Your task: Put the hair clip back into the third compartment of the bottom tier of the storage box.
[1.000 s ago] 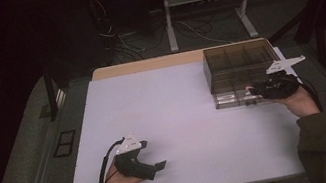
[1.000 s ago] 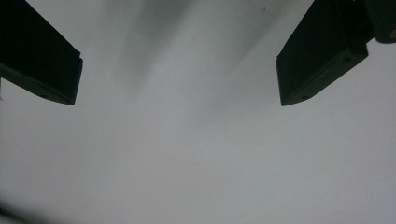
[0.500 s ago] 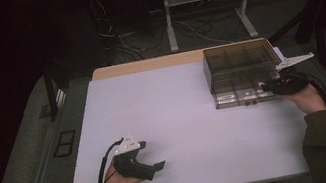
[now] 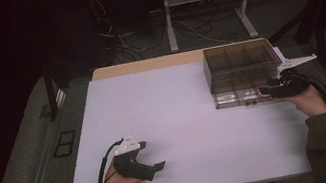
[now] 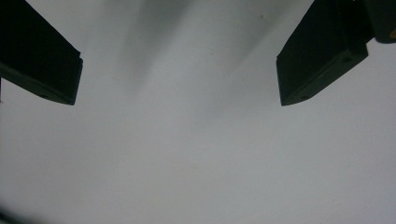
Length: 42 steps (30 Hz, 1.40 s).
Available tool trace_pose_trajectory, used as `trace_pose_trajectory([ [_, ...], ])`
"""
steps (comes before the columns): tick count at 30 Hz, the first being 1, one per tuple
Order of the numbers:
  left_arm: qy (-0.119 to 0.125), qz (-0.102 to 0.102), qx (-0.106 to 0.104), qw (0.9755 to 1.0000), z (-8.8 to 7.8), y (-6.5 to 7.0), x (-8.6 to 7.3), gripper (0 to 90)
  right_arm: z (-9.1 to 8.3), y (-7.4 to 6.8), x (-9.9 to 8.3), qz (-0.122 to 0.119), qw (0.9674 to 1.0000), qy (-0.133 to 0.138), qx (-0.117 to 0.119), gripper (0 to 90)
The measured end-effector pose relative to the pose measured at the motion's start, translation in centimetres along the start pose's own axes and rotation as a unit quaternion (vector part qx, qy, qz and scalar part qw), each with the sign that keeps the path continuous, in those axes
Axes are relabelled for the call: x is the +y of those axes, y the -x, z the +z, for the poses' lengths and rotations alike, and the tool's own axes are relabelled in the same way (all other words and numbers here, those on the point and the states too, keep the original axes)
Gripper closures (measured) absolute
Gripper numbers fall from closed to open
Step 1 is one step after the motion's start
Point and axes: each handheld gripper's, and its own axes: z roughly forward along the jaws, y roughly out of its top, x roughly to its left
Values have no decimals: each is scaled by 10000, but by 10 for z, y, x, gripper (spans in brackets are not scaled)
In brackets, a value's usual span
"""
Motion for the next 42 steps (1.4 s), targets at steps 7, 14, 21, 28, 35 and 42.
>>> trace_pose_trajectory([
  [7, 13, 11, 30, 10000, -1, 0, 0, 0, -6, -25, -5, -126, 9994, 28, 331, 384],
  [14, 3, 40, 54, 10000, -1, -1, 0, 0, -13, -46, -14, -113, 9984, 214, 519, 301],
  [21, -11, 18, 87, 10000, -1, -2, -1, 0, -19, -67, -25, -118, 9966, 467, 664, 220],
  [28, 1, 2, 121, 9999, -1, -3, -1, 0, -19, -90, -38, -336, 9955, 531, 711, 170],
  [35, 26, -18, 182, 9998, -2, -3, -1, 0, -18, -103, -54, -358, 9948, 463, 832, 108],
  [42, 20, -28, 176, 9998, -2, -3, -1, 0, -17, -109, -61, -420, 9943, 377, 908, 108],
])
